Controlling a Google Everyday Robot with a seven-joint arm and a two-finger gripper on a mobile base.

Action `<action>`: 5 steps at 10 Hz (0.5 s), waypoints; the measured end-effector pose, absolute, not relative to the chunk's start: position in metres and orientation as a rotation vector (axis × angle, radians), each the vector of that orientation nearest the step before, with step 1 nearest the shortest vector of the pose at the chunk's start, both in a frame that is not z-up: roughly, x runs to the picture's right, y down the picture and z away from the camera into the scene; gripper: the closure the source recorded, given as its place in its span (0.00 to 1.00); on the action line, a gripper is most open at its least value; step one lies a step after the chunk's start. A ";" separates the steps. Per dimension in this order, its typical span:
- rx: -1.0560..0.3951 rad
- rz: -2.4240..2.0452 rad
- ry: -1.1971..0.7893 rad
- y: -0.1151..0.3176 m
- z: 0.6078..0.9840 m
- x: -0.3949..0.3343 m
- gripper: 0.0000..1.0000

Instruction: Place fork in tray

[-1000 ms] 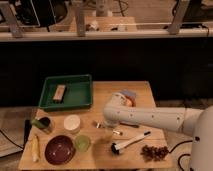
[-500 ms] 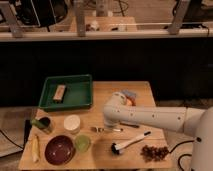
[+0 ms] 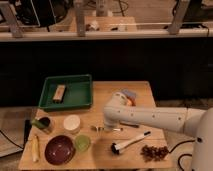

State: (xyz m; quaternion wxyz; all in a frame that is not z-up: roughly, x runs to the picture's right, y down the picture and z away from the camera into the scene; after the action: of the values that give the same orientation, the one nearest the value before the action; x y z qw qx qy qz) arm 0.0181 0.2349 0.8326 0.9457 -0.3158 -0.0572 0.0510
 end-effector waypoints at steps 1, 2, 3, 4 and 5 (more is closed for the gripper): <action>-0.642 0.105 -0.118 0.235 0.831 0.019 1.00; -0.631 0.113 -0.129 0.231 0.829 0.021 1.00; -0.614 0.136 -0.160 0.222 0.819 0.022 1.00; -0.600 0.151 -0.182 0.213 0.809 0.023 1.00; -0.584 0.164 -0.203 0.204 0.798 0.024 1.00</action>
State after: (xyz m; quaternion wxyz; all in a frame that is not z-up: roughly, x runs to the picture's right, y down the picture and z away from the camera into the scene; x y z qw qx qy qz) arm 0.0237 0.2038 0.7983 0.9493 -0.2871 -0.1000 0.0804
